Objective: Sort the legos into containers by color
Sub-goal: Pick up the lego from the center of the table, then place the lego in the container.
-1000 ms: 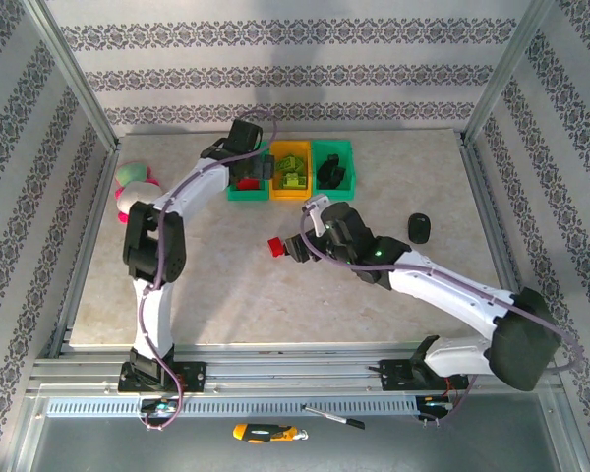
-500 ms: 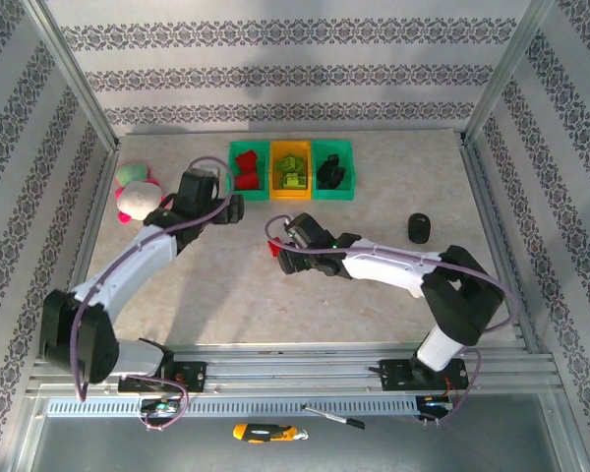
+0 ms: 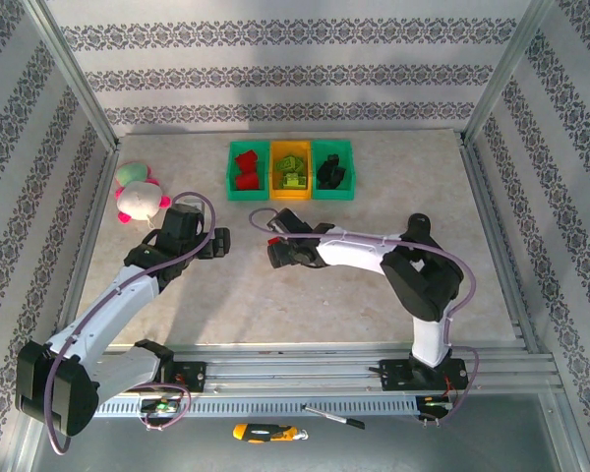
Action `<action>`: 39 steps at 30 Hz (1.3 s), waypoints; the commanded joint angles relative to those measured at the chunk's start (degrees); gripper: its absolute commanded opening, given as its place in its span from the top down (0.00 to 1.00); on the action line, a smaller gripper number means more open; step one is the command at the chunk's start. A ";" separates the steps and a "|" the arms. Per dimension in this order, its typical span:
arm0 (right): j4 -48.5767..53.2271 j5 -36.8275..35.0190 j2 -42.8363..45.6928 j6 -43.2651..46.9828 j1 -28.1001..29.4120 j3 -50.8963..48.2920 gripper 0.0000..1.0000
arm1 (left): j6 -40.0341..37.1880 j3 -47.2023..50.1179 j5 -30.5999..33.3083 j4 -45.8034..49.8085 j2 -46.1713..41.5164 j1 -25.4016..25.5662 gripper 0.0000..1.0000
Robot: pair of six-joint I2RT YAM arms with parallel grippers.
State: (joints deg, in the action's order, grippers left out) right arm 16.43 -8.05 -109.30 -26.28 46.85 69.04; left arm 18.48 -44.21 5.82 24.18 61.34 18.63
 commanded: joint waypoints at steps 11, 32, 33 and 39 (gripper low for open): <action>5.78 -1.44 -6.28 0.09 -2.95 8.28 0.57 | 1.21 0.24 -1.82 0.08 -0.30 -0.61 0.01; -0.72 -8.37 9.03 4.64 -13.88 8.40 0.67 | 4.52 -2.81 -6.26 -5.49 6.79 3.08 0.01; -1.68 -8.55 7.66 5.36 -15.21 9.62 0.67 | 4.61 -3.07 -6.22 -5.93 7.45 3.46 0.01; -4.58 -5.47 -2.47 7.00 -21.28 19.34 0.67 | 5.38 -4.09 -6.86 -6.85 10.37 4.59 0.01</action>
State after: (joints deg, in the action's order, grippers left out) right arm 14.41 -14.24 -107.72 -21.34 26.94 84.05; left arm 22.59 -46.41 -0.12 19.81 71.00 22.48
